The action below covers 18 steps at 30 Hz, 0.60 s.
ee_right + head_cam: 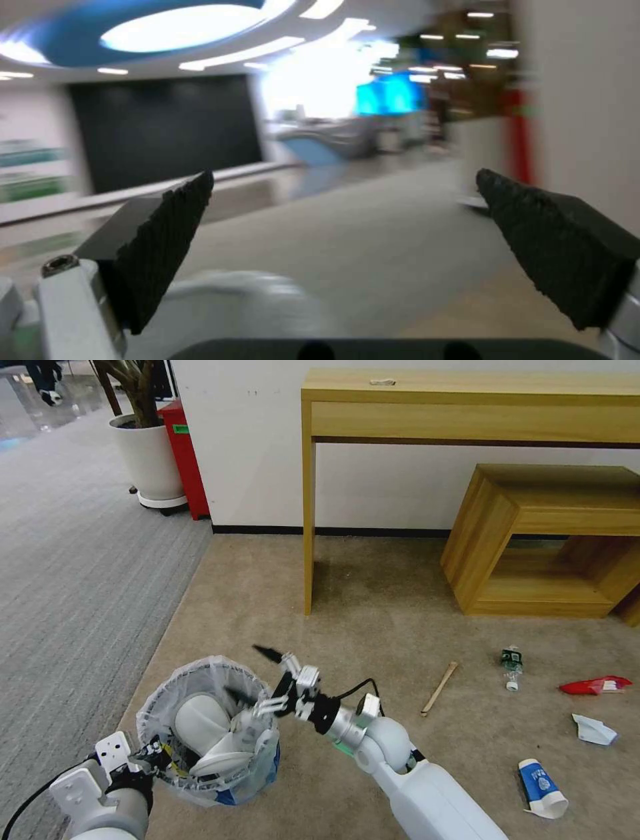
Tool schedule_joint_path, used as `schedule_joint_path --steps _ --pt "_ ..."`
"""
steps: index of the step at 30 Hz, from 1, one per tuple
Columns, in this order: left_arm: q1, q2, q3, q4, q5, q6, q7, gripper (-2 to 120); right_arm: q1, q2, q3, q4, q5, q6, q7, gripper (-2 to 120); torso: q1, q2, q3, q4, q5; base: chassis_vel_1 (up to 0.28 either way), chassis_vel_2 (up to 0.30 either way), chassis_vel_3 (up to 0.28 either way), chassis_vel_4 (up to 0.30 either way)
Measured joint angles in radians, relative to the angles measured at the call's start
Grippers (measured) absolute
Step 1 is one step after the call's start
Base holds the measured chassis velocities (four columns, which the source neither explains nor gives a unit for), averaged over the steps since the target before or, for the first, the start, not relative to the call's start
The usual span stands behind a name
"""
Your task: Pick up the trash bin and place the garbage on the floor into it.
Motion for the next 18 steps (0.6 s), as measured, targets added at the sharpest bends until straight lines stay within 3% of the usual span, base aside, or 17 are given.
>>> schedule_joint_path --steps 1,3,4,7,9,18 --pt "0.0 0.0 0.0 0.0 0.0 0.0 0.0 1 0.0 0.0 0.0 0.0 0.0 0.0 0.0 100 0.0 0.0 0.0 0.0 0.0 0.0 0.0 0.0 0.0" --pt "-0.005 0.004 -0.006 0.0 -0.008 0.001 -0.001 1 -0.023 -0.017 0.05 0.044 -0.022 -0.044 0.167 100 0.0 0.0 0.0 0.0 0.0001 0.0 0.0 0.0 0.0" --pt "-0.005 0.004 -0.006 0.0 -0.008 0.001 -0.001 1 -0.023 -0.017 0.05 0.044 -0.022 -0.044 0.167 100 0.0 0.0 0.0 0.0 0.0001 0.0 0.0 0.0 0.0" --pt "-0.012 0.005 -0.007 0.0 -0.015 0.002 -0.002 1 -0.061 -0.039 0.119 0.093 -0.047 -0.141 0.367 100 0.0 0.0 0.0 0.0 0.0 0.0 0.0 0.0 0.0" --pt "-0.015 0.005 -0.005 0.0 -0.018 0.002 -0.003 1 -0.088 -0.054 0.155 0.121 -0.05 -0.184 0.43 100 0.0 0.0 0.0 -0.0001 0.0002 0.0 0.0 0.0 0.0" --pt "-0.024 0.007 -0.005 0.0 -0.04 0.003 -0.005 1 -0.187 -0.157 0.289 0.17 -0.141 -0.223 0.473 100 0.0 0.0 0.0 -0.0002 0.0 0.0 0.0 0.0 0.0"
